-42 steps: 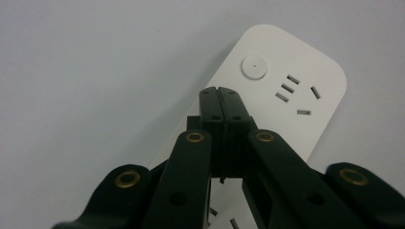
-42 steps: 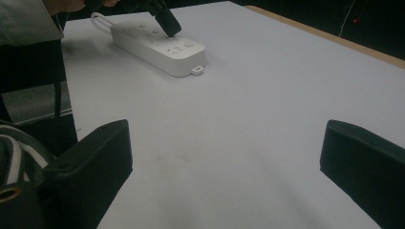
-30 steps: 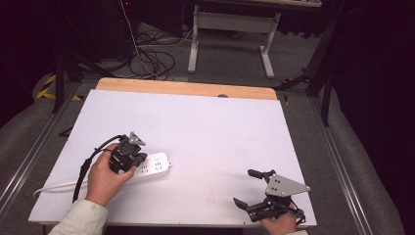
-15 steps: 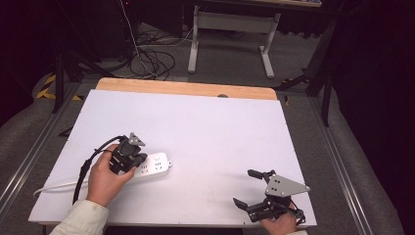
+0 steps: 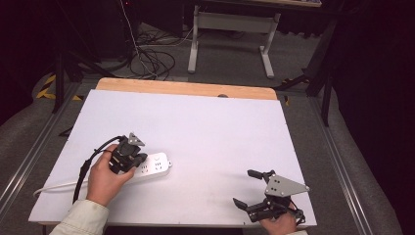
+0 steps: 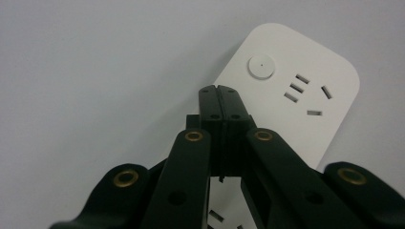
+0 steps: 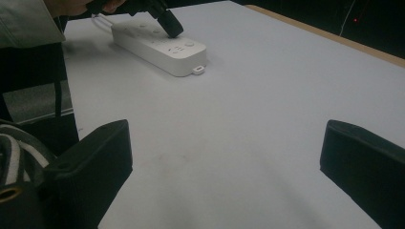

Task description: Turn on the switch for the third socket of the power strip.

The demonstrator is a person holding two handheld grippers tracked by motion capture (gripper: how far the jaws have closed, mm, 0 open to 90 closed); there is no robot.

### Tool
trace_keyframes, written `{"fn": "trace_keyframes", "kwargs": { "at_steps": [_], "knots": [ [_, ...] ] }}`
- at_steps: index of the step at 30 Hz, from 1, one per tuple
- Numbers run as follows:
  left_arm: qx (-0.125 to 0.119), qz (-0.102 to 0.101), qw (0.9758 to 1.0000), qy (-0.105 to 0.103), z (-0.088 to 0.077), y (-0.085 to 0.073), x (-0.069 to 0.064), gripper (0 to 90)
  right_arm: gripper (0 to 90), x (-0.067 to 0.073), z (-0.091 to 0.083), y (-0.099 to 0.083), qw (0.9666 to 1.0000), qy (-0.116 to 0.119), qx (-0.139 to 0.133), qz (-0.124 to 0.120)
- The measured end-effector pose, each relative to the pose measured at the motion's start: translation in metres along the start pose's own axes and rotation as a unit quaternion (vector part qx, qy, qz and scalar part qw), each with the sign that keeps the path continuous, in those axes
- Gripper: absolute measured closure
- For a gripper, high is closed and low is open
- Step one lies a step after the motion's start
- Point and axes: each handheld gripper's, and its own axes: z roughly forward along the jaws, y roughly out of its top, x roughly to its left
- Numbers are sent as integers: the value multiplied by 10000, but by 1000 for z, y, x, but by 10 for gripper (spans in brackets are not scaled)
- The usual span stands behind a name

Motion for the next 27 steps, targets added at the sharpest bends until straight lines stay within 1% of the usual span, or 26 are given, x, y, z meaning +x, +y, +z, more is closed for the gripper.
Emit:
{"fn": "trace_keyframes", "kwargs": {
  "at_steps": [14, 16, 17, 19, 21, 22, 23, 24, 25, 27],
  "knots": [
    [-4, -27, 10000, 18, 1, 0, 0, 900, 42, 0, 0, -1, 10000, 4, -5, 20],
    [34, -62, 10000, -21, 0, 1, 0, 900, 42, 0, 0, 0, 10000, -4, -4, 16],
    [45, -75, 10000, 7, 0, 1, 0, 900, 42, -1, 0, 0, 10000, -5, -6, 14],
    [51, -171, 9998, 7, -1, 2, 0, 900, 42, -1, 0, 0, 10000, -8, -9, 15],
    [4, -263, 9994, -205, -3, 3, 2, 900, 42, -2, -1, -1, 10000, -6, -29, 31],
    [-1, -308, 9994, -168, -4, 3, 2, 900, 42, -2, -1, -1, 10000, -6, -29, 31],
    [18, -307, 9994, -156, -4, 3, 3, 900, 42, -2, -1, -1, 10000, -10, -31, 35],
    [-1, -328, 9993, -173, -5, 3, 4, 900, 42, -2, -1, -1, 10000, -7, -34, 36],
    [-38, -361, 9992, -191, -7, 2, 5, 900, 42, -2, -1, -1, 10000, -8, -33, 37],
    [-121, -377, 9991, -148, -11, 2, 7, 900, 42, -2, -1, -1, 10000, -2, -29, 32]
  ]
}}
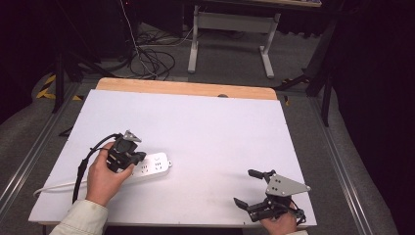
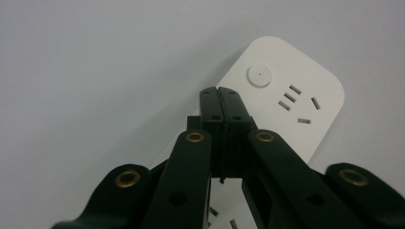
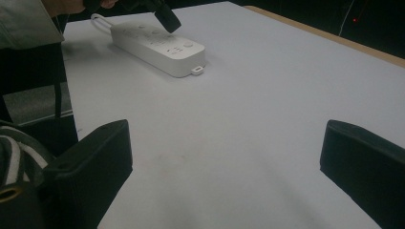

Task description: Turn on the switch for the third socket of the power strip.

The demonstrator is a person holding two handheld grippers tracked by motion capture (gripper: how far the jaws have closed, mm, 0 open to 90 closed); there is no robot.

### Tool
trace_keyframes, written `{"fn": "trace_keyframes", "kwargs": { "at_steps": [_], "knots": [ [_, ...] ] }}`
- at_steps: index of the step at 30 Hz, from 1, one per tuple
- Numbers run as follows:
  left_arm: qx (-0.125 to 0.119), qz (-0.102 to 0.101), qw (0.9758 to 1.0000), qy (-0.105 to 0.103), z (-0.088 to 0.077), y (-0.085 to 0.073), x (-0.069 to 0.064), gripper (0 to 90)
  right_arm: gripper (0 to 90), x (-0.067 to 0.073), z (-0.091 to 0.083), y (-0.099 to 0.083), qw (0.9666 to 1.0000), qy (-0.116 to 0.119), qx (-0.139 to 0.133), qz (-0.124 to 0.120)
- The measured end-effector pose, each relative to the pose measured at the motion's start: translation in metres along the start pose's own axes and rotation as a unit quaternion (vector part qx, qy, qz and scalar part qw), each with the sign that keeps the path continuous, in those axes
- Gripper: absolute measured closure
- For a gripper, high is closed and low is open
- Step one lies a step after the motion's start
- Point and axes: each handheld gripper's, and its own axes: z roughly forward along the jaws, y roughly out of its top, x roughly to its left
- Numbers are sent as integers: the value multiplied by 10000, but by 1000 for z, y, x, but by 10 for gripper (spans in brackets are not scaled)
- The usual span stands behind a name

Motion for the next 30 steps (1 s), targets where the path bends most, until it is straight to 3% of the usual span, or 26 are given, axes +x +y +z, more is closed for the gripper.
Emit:
{"fn": "trace_keyframes", "kwargs": {
  "at_steps": [10, 17, 24, 26, 30],
  "knots": [
    [-251, 89, 9996, 48, -22, 3, -6, 900, 42, 0, 0, 0, 10000, -9, 3, 4],
    [-449, 155, 9989, -54, -30, 2, -8, 899, 42, 0, -1, 0, 10000, -32, -17, 1],
    [-754, 195, 9968, -200, -41, 3, -10, 763, 42, 0, -1, 0, 10000, -27, 0, 0],
    [-923, 256, 9950, -294, -42, 2, -11, 657, 42, 0, -1, 0, 10000, -23, -15, 6],
    [-1077, 321, 9932, -294, -46, 1, -13, 604, 42, 0, -1, 0, 10000, -24, -13, 8]
  ]
}}
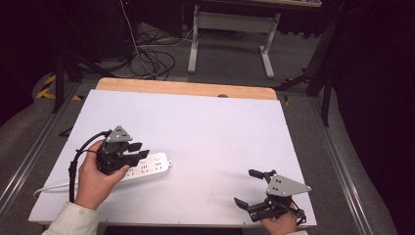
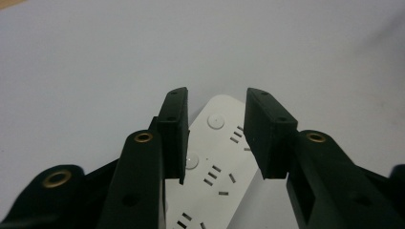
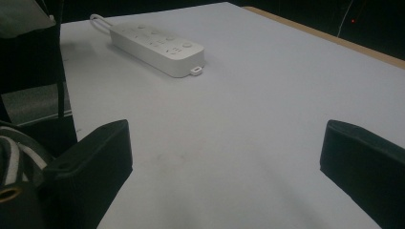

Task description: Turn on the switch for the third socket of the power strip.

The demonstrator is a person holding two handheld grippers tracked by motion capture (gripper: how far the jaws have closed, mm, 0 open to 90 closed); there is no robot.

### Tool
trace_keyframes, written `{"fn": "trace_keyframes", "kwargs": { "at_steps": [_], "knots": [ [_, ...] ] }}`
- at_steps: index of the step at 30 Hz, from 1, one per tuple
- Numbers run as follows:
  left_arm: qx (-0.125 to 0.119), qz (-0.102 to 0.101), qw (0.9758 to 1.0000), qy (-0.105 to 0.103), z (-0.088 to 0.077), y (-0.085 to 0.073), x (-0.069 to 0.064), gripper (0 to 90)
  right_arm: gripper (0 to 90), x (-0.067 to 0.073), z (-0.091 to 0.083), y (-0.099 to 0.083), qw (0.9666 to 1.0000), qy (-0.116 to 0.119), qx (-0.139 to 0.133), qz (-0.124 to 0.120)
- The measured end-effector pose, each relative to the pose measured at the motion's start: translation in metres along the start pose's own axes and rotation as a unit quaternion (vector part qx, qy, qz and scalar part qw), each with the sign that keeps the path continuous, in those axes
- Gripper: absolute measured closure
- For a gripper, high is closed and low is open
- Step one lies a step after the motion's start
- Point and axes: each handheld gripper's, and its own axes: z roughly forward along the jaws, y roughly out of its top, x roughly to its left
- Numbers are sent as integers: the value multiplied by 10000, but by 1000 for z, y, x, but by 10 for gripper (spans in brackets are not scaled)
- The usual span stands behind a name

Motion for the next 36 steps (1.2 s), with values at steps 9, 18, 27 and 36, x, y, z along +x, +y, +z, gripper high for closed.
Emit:
{"fn": "trace_keyframes", "kwargs": {
  "at_steps": [9, 18, 27, 36],
  "knots": [
    [-851, 145, 9962, -92, -21, -4, -11, 427, 42, 0, -1, 0, 10000, -10, -9, -7],
    [-1148, 296, 9921, -410, -36, -13, -14, 243, 42, 0, -1, 0, 10000, -6, -27, -5],
    [-1471, 572, 9857, -595, -52, -29, -15, 103, 42, 0, -2, 0, 10000, 13, -43, -4],
    [-1681, 618, 9812, -722, -64, -44, -11, 94, 41, 1, -2, 0, 10000, 28, -55, -36]
  ]
}}
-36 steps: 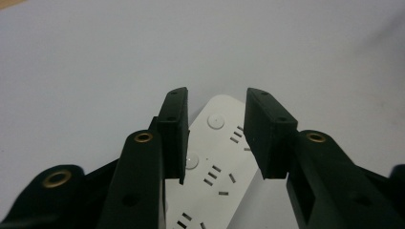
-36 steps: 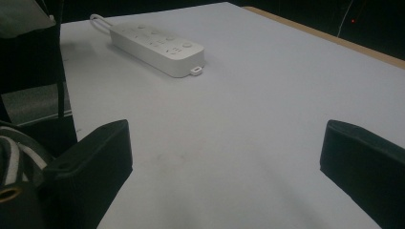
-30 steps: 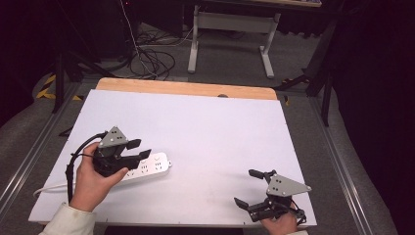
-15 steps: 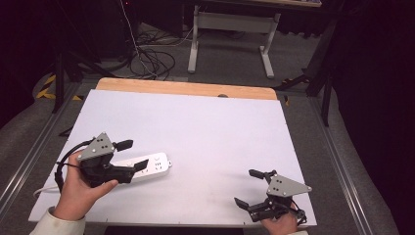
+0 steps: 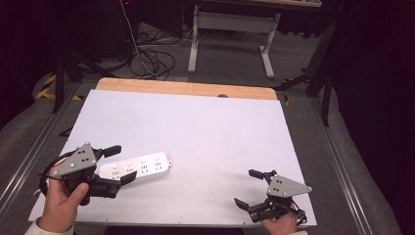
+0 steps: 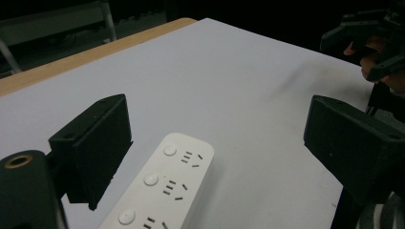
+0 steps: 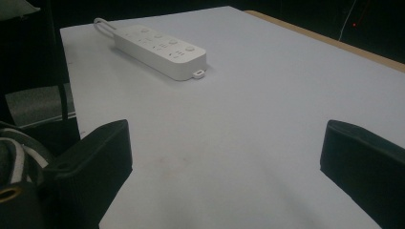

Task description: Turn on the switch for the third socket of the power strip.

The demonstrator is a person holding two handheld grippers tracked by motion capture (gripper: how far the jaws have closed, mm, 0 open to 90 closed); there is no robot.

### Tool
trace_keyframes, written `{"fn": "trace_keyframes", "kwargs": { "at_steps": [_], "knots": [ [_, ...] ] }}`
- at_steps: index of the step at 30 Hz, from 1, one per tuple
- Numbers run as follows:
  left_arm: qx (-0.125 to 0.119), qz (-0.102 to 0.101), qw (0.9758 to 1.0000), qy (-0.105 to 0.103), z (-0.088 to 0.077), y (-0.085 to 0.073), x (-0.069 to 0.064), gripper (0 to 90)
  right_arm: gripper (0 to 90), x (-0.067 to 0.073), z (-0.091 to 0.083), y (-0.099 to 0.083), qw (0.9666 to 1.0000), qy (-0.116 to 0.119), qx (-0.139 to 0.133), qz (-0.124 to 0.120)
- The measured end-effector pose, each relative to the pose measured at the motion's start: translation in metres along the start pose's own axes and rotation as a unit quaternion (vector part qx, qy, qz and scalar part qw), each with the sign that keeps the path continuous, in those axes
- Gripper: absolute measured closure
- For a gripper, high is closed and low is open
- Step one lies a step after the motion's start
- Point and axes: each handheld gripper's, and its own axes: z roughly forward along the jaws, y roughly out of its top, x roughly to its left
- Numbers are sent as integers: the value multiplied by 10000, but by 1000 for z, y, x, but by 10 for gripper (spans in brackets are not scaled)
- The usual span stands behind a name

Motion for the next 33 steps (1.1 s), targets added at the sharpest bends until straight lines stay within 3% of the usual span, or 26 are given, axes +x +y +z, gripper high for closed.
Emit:
{"fn": "trace_keyframes", "kwargs": {
  "at_steps": [2, 5, 8, 11, 14, 16, 19, 23, 28, 33],
  "knots": [
    [-30, 145, 9999, -15, -4, -5, 1, 79, 41, 0, 0, 0, 10000, 1, 10, 7],
    [-57, 207, 9997, -109, -9, -14, 3, 76, 41, 0, 0, 0, 10000, 2, 13, 11],
    [-47, 124, 9998, -143, -12, -24, 4, 70, 41, 0, 0, 0, 10000, 3, 7, 10],
    [-82, 86, 9999, -33, -14, -34, 4, 70, 40, 0, 1, 0, 10000, 16, 11, 14],
    [-72, -136, 9999, -5, -16, -43, 4, 58, 40, 0, 1, 0, 10000, 22, 1, 23],
    [-46, -393, 9992, 37, -19, -48, 5, 59, 39, -1, 1, 0, 10000, 36, -8, 34],
    [-24, -573, 9982, 145, -24, -54, 7, 72, 40, -1, 1, 0, 10000, 53, -4, 41],
    [26, -332, 9992, 219, -27, -65, 9, 74, 40, -1, 1, 0, 10000, 57, 7, 44],
    [3, -199, 9998, 69, -27, -79, 13, 68, 39, -1, 1, 0, 10000, 51, 15, 41],
    [161, -263, 9994, 148, -21, -88, 15, 99, 40, -1, 1, -1, 10000, 47, 19, 52]
  ]
}}
